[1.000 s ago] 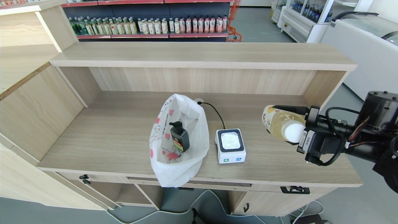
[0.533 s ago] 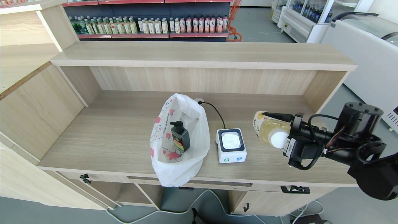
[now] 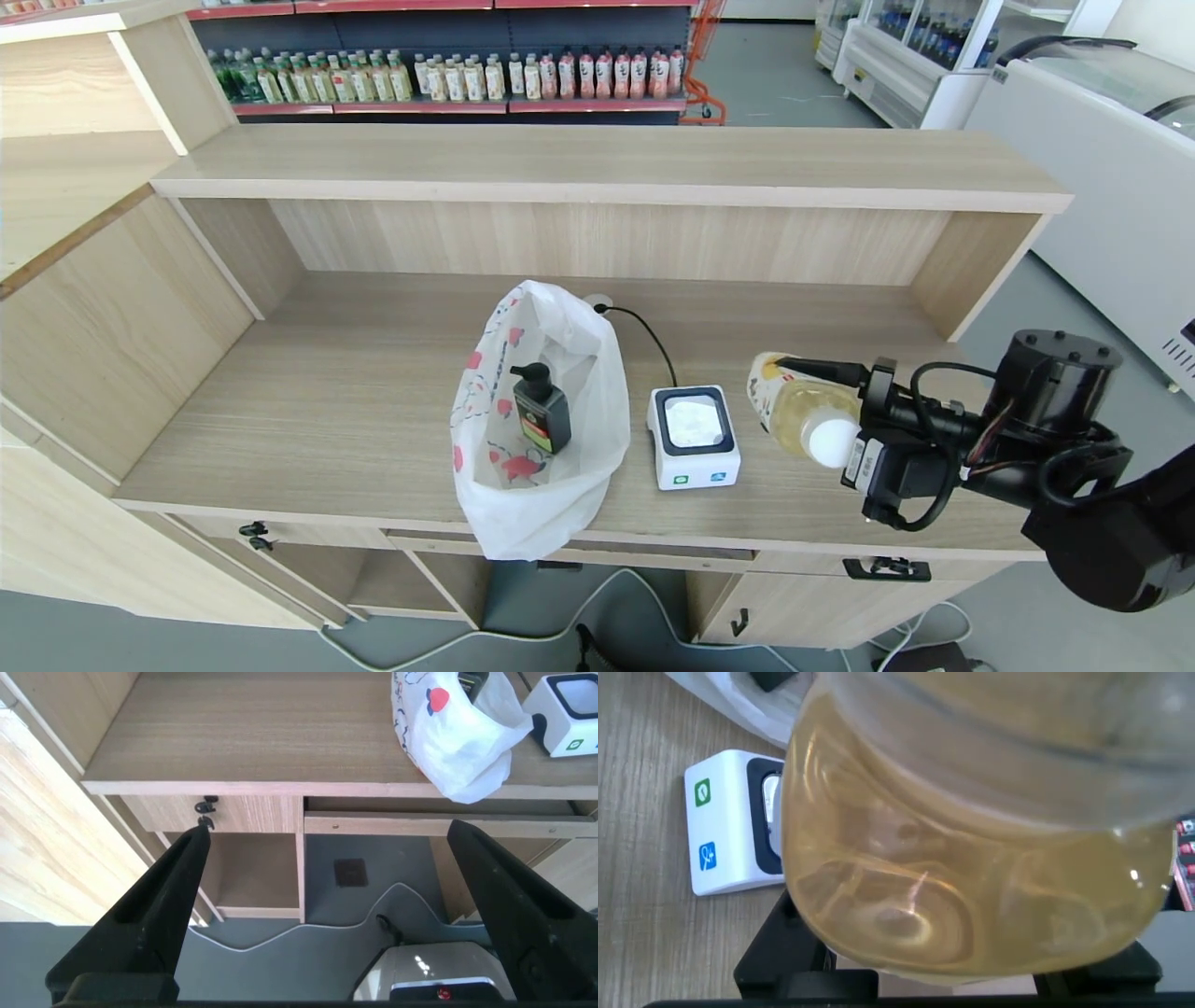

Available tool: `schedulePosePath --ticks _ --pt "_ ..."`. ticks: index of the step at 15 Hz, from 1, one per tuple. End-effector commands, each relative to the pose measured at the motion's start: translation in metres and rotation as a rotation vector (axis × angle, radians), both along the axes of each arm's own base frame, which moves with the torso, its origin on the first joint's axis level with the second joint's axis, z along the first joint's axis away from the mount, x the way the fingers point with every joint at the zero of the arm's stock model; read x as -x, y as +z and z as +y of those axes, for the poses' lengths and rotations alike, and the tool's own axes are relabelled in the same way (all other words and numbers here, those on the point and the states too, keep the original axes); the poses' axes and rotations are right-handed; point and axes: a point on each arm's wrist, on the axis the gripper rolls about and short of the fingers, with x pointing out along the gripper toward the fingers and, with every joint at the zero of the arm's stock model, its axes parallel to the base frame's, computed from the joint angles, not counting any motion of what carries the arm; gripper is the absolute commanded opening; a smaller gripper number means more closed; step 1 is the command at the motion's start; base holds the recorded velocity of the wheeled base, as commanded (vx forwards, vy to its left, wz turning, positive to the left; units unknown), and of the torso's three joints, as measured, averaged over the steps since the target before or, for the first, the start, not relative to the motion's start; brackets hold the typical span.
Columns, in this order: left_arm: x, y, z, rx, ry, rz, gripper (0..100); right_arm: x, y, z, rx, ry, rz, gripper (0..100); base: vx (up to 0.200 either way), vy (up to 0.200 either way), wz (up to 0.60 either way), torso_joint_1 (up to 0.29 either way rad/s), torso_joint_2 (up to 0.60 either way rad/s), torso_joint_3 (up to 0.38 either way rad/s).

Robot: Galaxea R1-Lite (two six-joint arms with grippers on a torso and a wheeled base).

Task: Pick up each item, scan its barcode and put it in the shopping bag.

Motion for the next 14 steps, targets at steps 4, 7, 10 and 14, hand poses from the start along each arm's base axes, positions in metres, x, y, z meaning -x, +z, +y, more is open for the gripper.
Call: schedulePosePath --ticks 4,7,10,14 --pt "0.000 0.000 0.000 0.000 0.000 0.000 100 -0.006 -0.009 0.002 0.001 0.011 0.022 0 0.000 0.000 0.00 0.000 0.00 0.000" --pt "0.000 0.000 0.000 0.000 0.000 0.000 100 -0.011 -0.008 0.003 -0.014 0.025 0.015 0 0.000 0.000 0.00 0.000 0.00 0.000" --pt "0.000 0.000 0.000 0.000 0.000 0.000 100 -0.016 -0.008 0.005 -0.023 0.039 0.016 0 0.000 0.000 0.00 0.000 0.00 0.000" --pt "0.000 0.000 0.000 0.000 0.000 0.000 100 -0.019 -0.011 0.006 -0.046 0.037 0.010 0 0.000 0.000 0.00 0.000 0.00 0.000"
